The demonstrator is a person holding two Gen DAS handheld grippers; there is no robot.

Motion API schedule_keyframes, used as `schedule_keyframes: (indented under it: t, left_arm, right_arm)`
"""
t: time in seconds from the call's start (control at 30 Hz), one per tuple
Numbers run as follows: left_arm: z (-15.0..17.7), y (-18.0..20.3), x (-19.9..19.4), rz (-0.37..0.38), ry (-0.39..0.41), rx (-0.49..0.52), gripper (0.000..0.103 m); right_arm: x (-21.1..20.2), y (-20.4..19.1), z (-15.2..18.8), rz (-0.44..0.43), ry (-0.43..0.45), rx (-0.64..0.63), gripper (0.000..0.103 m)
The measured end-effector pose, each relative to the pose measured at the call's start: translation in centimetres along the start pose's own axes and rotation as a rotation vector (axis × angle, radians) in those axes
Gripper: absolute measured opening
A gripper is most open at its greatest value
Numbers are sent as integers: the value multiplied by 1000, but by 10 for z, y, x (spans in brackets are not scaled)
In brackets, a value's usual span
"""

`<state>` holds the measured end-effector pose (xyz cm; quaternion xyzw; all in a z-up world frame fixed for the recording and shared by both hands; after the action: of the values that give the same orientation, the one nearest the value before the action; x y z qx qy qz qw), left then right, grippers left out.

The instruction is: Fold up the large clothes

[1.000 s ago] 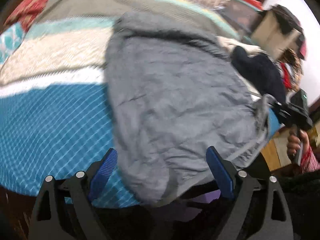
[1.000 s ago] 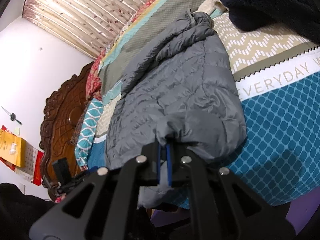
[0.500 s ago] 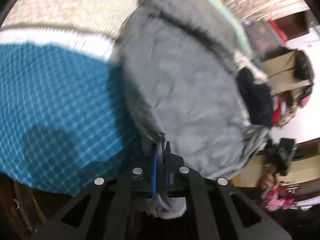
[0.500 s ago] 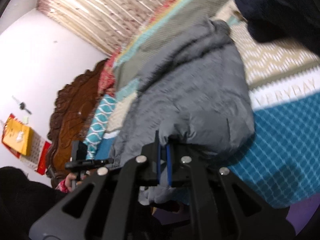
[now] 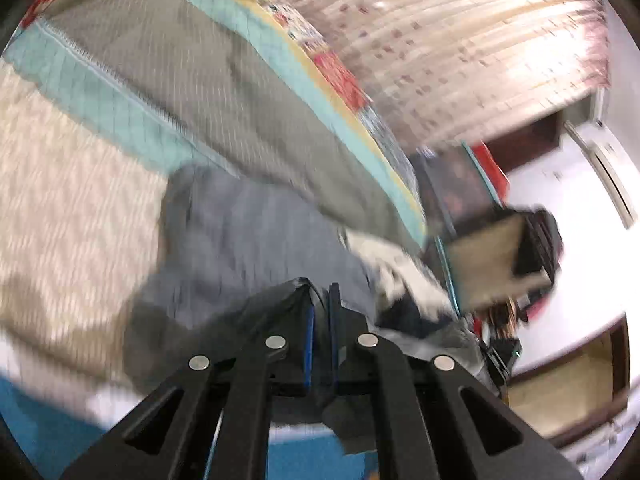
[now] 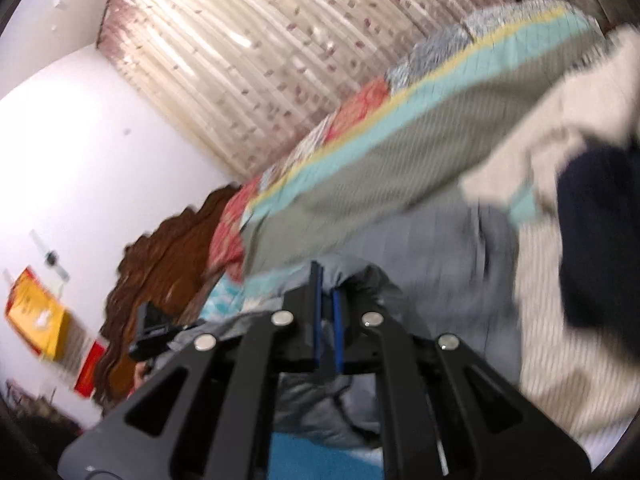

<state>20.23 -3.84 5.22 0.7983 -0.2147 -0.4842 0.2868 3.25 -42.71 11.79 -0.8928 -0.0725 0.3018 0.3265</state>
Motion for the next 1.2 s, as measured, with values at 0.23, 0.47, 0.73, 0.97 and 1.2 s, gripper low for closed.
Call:
schedule_keyframes:
  t: [0.23, 0.47, 0.73, 0.97, 1.2]
  left_arm:
    - [-102, -57, 165, -433, -86, -29, 34]
    - [-107, -88, 195, -333, -115, -227, 34]
    - [-124, -103, 177, -86, -104, -519, 34]
    - [-143, -69, 128, -41, 61, -430, 34]
    - [-86, 26, 178, -233, 79, 151, 34]
  right_arm:
    - [112, 138, -87, 359, -1, 103, 6]
    - [126, 190, -68, 375, 74, 231, 11]
    - [118, 197, -77, 277, 180, 383, 99]
    - [112, 124, -81, 466, 106, -86, 98]
    - [195, 99, -11, 379, -175, -183, 98]
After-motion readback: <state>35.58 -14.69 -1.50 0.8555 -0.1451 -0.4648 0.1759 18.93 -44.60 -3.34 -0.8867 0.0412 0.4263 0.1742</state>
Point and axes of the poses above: each gripper's, at about its wrist camera, not at the fingertips, and x roughly the way its jaws point, y to its right, z to its underside, the point moved 10 cm from there along x, roughly the way its jaws point, and after that the axes turned 10 degrees about -z, right-handed, at the moved point
